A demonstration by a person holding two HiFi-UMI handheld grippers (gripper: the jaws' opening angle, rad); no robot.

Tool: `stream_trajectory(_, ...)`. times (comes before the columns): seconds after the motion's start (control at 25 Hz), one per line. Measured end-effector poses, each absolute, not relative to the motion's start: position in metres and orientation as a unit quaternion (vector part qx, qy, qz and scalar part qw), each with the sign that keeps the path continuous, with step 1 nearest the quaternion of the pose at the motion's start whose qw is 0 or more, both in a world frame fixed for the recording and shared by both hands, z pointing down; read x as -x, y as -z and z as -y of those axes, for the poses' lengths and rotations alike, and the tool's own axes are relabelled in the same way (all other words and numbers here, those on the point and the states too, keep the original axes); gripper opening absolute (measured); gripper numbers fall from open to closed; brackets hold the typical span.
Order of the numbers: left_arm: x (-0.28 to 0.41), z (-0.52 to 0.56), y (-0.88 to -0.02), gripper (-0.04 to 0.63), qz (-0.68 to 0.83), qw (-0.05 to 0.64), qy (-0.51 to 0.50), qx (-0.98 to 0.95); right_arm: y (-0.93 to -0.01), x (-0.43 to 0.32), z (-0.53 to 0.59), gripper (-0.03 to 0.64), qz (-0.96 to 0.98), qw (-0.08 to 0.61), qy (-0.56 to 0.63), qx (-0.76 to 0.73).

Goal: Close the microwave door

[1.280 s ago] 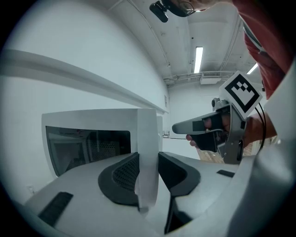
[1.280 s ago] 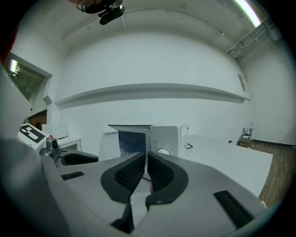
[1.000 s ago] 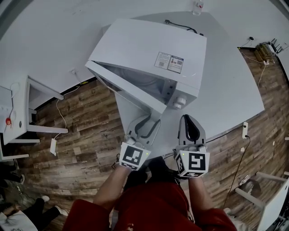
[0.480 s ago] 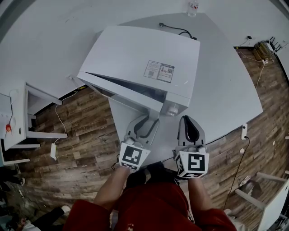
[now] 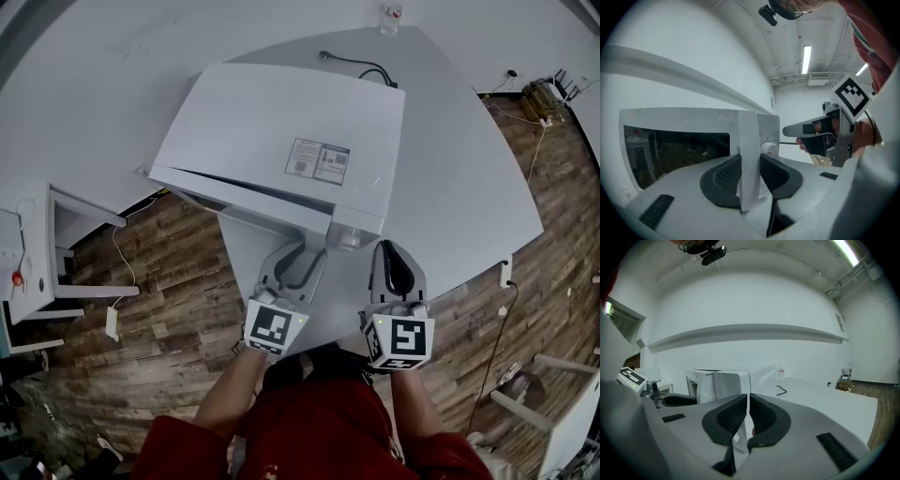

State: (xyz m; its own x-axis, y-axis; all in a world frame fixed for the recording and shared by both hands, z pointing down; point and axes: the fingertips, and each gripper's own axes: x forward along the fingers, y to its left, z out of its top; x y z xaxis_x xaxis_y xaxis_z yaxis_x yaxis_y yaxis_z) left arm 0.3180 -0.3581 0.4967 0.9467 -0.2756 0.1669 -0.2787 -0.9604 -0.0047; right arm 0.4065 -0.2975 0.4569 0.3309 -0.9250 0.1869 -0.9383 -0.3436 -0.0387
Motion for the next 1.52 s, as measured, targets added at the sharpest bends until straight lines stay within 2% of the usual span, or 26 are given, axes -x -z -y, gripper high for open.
stream_trajectory(1.52, -0.338, 0.369, -0.497, 0.137, 0.14, -0.01, -0.088, -0.986, -0.462, -0.415, 0.297, 0.037, 0.557, 0.039, -0.094, -0.825)
